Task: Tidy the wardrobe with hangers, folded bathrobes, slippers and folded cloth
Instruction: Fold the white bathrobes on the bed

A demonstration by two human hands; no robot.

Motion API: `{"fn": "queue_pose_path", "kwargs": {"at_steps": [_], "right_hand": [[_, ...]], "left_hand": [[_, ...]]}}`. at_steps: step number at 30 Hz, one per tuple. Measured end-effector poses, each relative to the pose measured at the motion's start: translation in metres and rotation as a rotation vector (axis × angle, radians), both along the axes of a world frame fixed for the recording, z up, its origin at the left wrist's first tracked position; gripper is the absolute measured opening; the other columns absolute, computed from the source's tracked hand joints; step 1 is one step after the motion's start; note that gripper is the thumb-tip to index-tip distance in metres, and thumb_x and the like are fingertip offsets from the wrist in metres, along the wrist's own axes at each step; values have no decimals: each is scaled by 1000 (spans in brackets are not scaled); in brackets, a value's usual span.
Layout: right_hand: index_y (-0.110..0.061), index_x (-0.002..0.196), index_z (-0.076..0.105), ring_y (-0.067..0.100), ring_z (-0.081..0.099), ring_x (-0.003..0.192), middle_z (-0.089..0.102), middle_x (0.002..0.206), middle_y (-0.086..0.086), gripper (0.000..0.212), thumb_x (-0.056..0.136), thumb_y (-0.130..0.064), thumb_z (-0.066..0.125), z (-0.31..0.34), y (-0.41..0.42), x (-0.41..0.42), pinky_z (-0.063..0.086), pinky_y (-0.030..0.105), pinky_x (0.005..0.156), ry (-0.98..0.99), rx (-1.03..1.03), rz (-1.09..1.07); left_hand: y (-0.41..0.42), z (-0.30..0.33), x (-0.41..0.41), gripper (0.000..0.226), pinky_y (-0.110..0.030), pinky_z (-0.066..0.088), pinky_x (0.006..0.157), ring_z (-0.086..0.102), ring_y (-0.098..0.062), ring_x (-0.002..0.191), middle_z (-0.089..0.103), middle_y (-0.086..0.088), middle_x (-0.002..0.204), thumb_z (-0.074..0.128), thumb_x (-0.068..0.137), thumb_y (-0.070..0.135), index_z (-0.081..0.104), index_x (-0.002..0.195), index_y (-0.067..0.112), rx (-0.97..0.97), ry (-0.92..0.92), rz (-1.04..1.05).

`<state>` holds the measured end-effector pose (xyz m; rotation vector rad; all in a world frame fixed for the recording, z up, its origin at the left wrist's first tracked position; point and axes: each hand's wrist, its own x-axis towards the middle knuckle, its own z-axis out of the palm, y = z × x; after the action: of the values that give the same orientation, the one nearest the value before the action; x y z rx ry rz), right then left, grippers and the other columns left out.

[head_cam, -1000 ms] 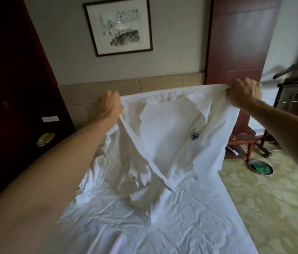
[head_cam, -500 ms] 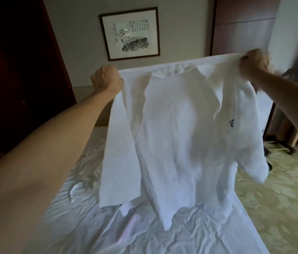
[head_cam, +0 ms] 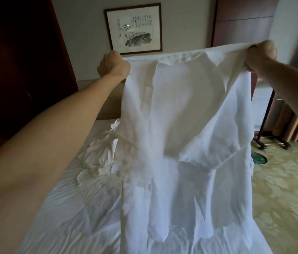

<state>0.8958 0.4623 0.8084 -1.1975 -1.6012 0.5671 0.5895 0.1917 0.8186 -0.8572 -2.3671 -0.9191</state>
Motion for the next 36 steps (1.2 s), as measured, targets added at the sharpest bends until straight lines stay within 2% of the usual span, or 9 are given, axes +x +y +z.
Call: {"fn": "queue_pose_path", "kwargs": {"at_steps": [2, 6, 10, 13, 18, 21, 25, 29, 36], "right_hand": [[-16, 84, 62, 21, 63, 69, 61, 45, -8, 18, 87, -19, 45, 3, -10, 1, 55, 27, 53, 82, -14, -54], [-7, 107, 69, 24, 71, 73, 73, 94, 12, 37, 95, -27, 40, -1, -9, -1, 58, 30, 50, 150, -58, -72], [-6, 100, 71, 26, 71, 69, 70, 56, 4, 42, 92, -35, 41, -10, 0, 2, 60, 35, 58, 135, -89, -72], [-11, 93, 66, 21, 71, 62, 74, 75, 8, 37, 97, -37, 41, -27, 16, -2, 53, 27, 46, 130, -120, -64], [-9, 86, 65, 8, 62, 39, 72, 60, 6, 40, 101, -32, 36, -71, 61, -15, 43, 19, 35, 53, -224, 45], [-8, 94, 64, 14, 67, 52, 75, 79, 11, 34, 101, -28, 37, -102, 114, -31, 46, 24, 44, 38, -275, 112], [-5, 97, 66, 10, 62, 46, 73, 73, 8, 34, 103, -22, 37, -142, 188, -70, 43, 19, 37, -7, -307, 148], [-10, 88, 63, 8, 61, 43, 73, 68, 5, 36, 101, -21, 32, -179, 268, -124, 42, 20, 39, -20, -354, 173], [-7, 102, 66, 9, 61, 45, 75, 78, 6, 39, 98, -20, 29, -262, 368, -187, 42, 22, 43, -43, -447, 213]], "left_hand": [[-6, 1, 6, 20, -41, 60, 83, 73, -27, 86, 74, -11, 95, 50, 91, 13, 67, 101, 8, 30, -27, -16], [-7, -4, 5, 22, -41, 61, 80, 72, -25, 81, 73, -10, 93, 49, 89, 11, 67, 102, 9, 71, -88, -60], [5, -19, 2, 23, -39, 63, 74, 73, -24, 71, 73, -9, 89, 47, 90, 8, 66, 103, 9, 71, -159, -97], [27, -37, -2, 22, -36, 64, 69, 72, -19, 58, 72, -7, 80, 46, 94, 8, 67, 104, 6, 75, -236, -138], [89, -80, -28, 31, -40, 64, 71, 73, -24, 54, 74, -10, 74, 43, 90, 12, 65, 109, 2, 91, -380, -181], [142, -106, -45, 32, -31, 60, 48, 72, -23, 52, 74, -16, 80, 41, 95, 6, 63, 114, -6, 66, -451, -209], [224, -147, -74, 35, -20, 43, 29, 71, -20, 52, 73, -23, 95, 35, 95, -2, 58, 121, -10, 50, -530, -222], [314, -198, -136, 33, -24, 52, 39, 69, -21, 48, 73, -21, 98, 40, 94, 3, 62, 118, -5, 64, -590, -165], [430, -303, -241, 45, -42, 63, 69, 74, -27, 62, 74, -13, 100, 45, 79, 28, 66, 116, 12, -9, -682, -67]]}}
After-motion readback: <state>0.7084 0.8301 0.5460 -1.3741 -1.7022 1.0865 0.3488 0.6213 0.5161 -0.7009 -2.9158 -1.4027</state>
